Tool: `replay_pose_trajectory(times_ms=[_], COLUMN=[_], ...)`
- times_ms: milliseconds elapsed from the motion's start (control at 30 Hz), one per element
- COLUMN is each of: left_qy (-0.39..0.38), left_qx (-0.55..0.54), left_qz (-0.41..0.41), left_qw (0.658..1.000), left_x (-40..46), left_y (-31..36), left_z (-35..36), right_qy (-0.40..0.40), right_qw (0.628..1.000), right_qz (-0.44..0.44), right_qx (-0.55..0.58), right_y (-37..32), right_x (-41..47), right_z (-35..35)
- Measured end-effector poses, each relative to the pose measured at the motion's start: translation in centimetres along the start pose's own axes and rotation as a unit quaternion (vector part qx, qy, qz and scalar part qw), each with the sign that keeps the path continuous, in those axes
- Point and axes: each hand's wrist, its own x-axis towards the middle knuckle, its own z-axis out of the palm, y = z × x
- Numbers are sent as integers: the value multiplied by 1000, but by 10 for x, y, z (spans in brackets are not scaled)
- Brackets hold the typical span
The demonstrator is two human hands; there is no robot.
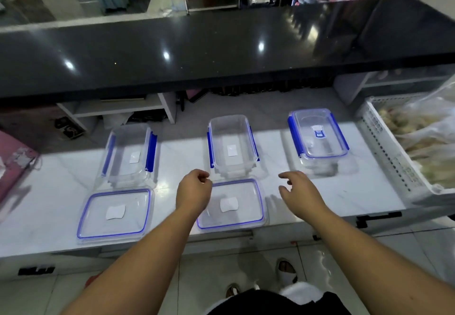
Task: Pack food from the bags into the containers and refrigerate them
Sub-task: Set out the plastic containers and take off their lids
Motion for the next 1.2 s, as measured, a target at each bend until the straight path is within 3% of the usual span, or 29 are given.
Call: replay_pose_trajectory(times_ms=[333, 567, 700, 867, 1033, 1200], left_qy=[-56, -74, -54, -44, -74, -66], left_qx=[-50, -80, -113, -194, -351, -362], left_qz=[88, -6, -80, -144, -205, -200], left_qw=[993, 994, 989, 969, 911, 908], left_x=[12, 33, 42, 48, 46, 49], left_y=[130, 195, 211, 217, 221, 219], left_z=[97, 177, 208, 236, 248, 258], right_qy=[116, 98, 9, -54, -65, -58], right_qw=[993, 992, 988, 950, 880, 860], right_qz=[-37, 55, 122, 175, 230, 229], right_qx=[10, 65, 97, 253, 411, 453], right_y=[50, 110, 131, 152, 179, 188], right_x=[66, 132, 157, 178, 188, 191], right_z=[-77, -141, -157, -159, -157, -152])
